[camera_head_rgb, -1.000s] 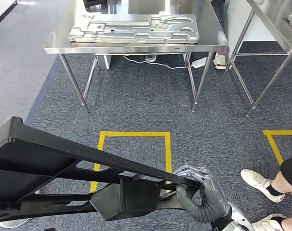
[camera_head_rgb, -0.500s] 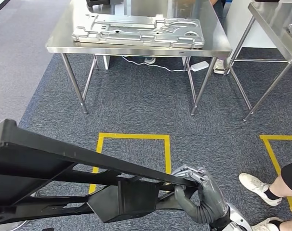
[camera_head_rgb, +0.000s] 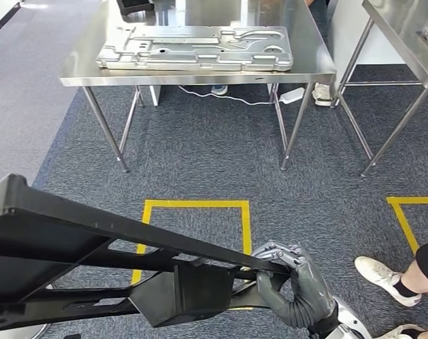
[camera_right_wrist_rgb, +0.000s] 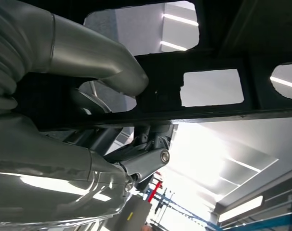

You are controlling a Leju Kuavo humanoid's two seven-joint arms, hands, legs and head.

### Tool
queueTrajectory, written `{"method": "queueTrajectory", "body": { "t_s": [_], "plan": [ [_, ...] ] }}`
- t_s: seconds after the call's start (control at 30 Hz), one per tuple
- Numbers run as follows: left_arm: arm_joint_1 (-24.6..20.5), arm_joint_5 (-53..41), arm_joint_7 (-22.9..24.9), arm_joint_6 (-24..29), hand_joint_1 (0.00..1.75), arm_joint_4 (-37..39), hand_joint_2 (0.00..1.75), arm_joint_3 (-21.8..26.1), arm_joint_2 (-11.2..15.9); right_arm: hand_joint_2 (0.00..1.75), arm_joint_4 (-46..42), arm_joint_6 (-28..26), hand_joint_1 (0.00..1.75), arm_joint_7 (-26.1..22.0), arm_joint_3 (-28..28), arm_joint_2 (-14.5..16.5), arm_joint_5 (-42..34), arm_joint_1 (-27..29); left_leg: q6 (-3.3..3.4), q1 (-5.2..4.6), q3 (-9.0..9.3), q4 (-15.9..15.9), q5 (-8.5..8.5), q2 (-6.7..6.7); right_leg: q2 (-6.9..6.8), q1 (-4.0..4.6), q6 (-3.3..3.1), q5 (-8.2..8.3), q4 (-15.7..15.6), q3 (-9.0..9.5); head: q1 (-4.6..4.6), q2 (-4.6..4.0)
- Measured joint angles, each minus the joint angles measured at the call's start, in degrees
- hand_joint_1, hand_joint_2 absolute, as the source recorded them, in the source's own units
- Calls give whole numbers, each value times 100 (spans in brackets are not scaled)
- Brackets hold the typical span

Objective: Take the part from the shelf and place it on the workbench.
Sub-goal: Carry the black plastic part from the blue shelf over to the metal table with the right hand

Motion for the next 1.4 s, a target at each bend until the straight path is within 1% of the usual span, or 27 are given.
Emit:
{"method": "queueTrajectory", "body": {
  "t_s": [0.03, 0.07, 0.13, 0.17, 0.2, 0.3, 0.37, 0.4, 0.47, 0.5, 0.53, 0.57, 0.63, 0.67, 0.7, 0.77, 0.87, 0.9, 0.97, 1.0, 1.03, 1.07, 1.1, 1.17, 1.23, 1.33, 1.4],
  "plan": [
    [7, 0, 0, 0, 0, 0, 175, 1, 2, 175, 2, 4, 175, 1, 0, 2, -10, 3, -2, 1, -75, 42, 98, 0, 8, -1, 7, -30, 0, 38, -1, 0],
    [10, 0, 0, 0, 0, 0, 175, 1, 3, 175, 2, 6, 175, 2, 0, 5, -20, 6, 4, 2, -37, -147, 308, 0, 16, -3, 18, -64, 0, 90, -1, 0],
    [11, 0, 0, 0, 0, 0, 175, 1, 6, 175, 3, 7, 175, 5, 0, 10, -35, 7, 34, -6, 213, -836, 768, -2, 24, 1, 56, -144, -1, 204, -2, 0],
    [9, 0, 0, 0, 0, 0, 175, 1, 7, 175, 3, 7, 175, 8, -1, 12, -41, 6, 55, -15, 336, -1127, 872, -4, 31, 8, 85, -180, 2, 238, -3, 0],
    [6, 1, 0, 0, 0, 0, 175, 1, 7, 175, 3, 7, 175, 13, -3, 14, -45, 5, 76, -26, 404, -1285, 889, -6, 35, 16, 116, -205, -1, 255, -3, 0],
    [7, 8, -2, 0, 0, 0, 175, 3, 7, 175, 1, 7, 175, 26, -10, 20, -65, 9, 157, -36, 450, -1374, 809, -7, 37, 13, 210, -243, -35, 279, -3, 0],
    [7, 15, -6, 1, 0, 0, 175, 7, 10, 175, -2, 8, 175, 31, -16, 21, -87, 7, 228, -11, 503, -1421, 798, -4, 32, 9, 260, -360, 149, 219, -2, 0],
    [4, 17, -7, 1, 0, 0, 175, 8, 12, 175, -2, 10, 175, 35, -20, 21, -97, 9, 261, 0, 535, -1436, 785, 0, 30, 8, 273, -485, 417, 89, -1, 0],
    [1, 17, -8, 1, 0, 0, 175, 9, 13, 175, 1, 30, 175, 40, -26, 21, -109, 19, 302, -5, 589, -1441, 735, 4, 30, 10, 285, -760, 1177, -345, -1, 0],
    [4, 17, -7, 0, 0, 0, 175, 10, 13, 175, 5, 43, 175, 43, -26, 21, -109, 24, 309, -8, 622, -1441, 705, 4, 30, 10, 290, -805, 1474, -549, -2, 0],
    [8, 17, -6, 0, 0, 0, 175, 11, 14, 175, 9, 56, 175, 44, -25, 21, -105, 27, 307, -10, 662, -1441, 671, 2, 30, 10, 293, -738, 1586, -668, -2, 0],
    [10, 17, -5, 0, 0, 0, 175, 14, 14, 175, 12, 69, 175, 50, -22, 20, -98, 27, 302, -11, 715, -1441, 634, -2, 30, 11, 294, -552, 1472, -682, -2, 0],
    [10, 17, -4, 0, 0, 0, 175, 22, 15, 175, 16, 86, 175, 71, -13, 13, -72, 24, 278, -10, 836, -1443, 549, -11, 26, 18, 268, -57, 811, -474, -2, 0],
    [5, 17, -4, 0, 0, 0, 175, 28, 15, 175, 17, 91, 175, 88, -8, 8, -57, 23, 253, -14, 879, -1441, 509, -15, 23, 33, 244, 98, 493, -357, -3, 0],
    [0, 18, -4, 0, 0, 0, 175, 34, 15, 175, 19, 92, 175, 109, -3, 3, -43, 22, 224, -17, 899, -1444, 479, -16, 19, 49, 214, 154, 283, -277, -5, 0],
    [-10, 22, -4, 0, 0, 0, 175, 49, 15, 175, 20, 90, 175, 161, 0, -12, -17, 25, 158, -21, 910, -1472, 450, -13, 24, 80, 159, 98, 155, -232, -8, 0],
    [-28, 33, -8, 0, 0, -1, 175, 62, 25, 175, 16, 82, 175, 248, 0, -39, 59, 27, 68, -24, 924, -1387, 354, -6, 22, 24, 74, 65, 51, -129, -13, 0],
    [-33, 36, -10, 0, 0, -1, 175, 66, 29, 175, 15, 76, 175, 267, 1, -46, 85, 25, 39, -20, 823, -1169, 257, -6, 12, 2, 47, 50, 22, -79, -18, 0],
    [-23, 40, -9, 1, 0, 0, 175, 76, 33, 175, 18, 57, 175, 296, 4, -61, 125, 24, -8, -1, 412, -469, 23, -7, -1, -3, 11, -8, 12, -8, -25, 0],
    [-8, 45, -7, 1, 0, 0, 175, 84, 37, 175, 23, 44, 175, 313, 8, -71, 145, 29, -26, 6, 197, -163, -30, -7, 4, -3, 8, -42, 13, 27, -27, 0],
    [7, 54, -5, 2, 0, 0, 175, 92, 39, 175, 28, 28, 175, 326, 10, -80, 161, 37, -38, 10, 50, -15, 18, -6, 11, -3, 11, -79, 13, 72, -26, 0],
    [16, 61, -3, 2, 0, 0, 175, 97, 41, 175, 33, 13, 175, 332, 13, -90, 172, 43, -42, 14, -4, -70, 186, -6, 19, -5, 19, -121, 13, 130, -26, 0],
    [20, 67, -3, 2, 0, 0, 175, 101, 42, 175, 36, 0, 175, 335, 15, -98, 175, 49, -40, 17, 36, -324, 448, -6, 25, -7, 32, -168, 13, 200, -26, 0],
    [21, 70, -5, 3, 0, 0, 175, 101, 42, 175, 38, -15, 175, 336, 16, -109, 175, 47, -15, 9, 223, -911, 862, -11, 33, -5, 81, -263, 11, 322, -27, 0],
    [14, 70, -13, 8, 0, 0, 175, 101, 42, 175, 37, -28, 175, 335, 19, -121, 174, 37, 40, -17, 343, -1209, 877, -13, 44, 5, 150, -320, 5, 354, -28, 0],
    [12, 74, -45, 15, 0, 0, 175, 104, 45, 175, 34, -28, 175, 335, 30, -136, 129, 15, 134, -21, 408, -1322, 785, -16, 41, 2, 248, -372, -45, 386, -28, 0],
    [5, 79, -66, 17, 0, 0, 175, 108, 50, 175, 35, -14, 175, 335, 40, -144, 73, -12, 194, 9, 492, -1391, 768, -14, 34, -2, 290, -520, 212, 293, -24, 0]
  ]
}}
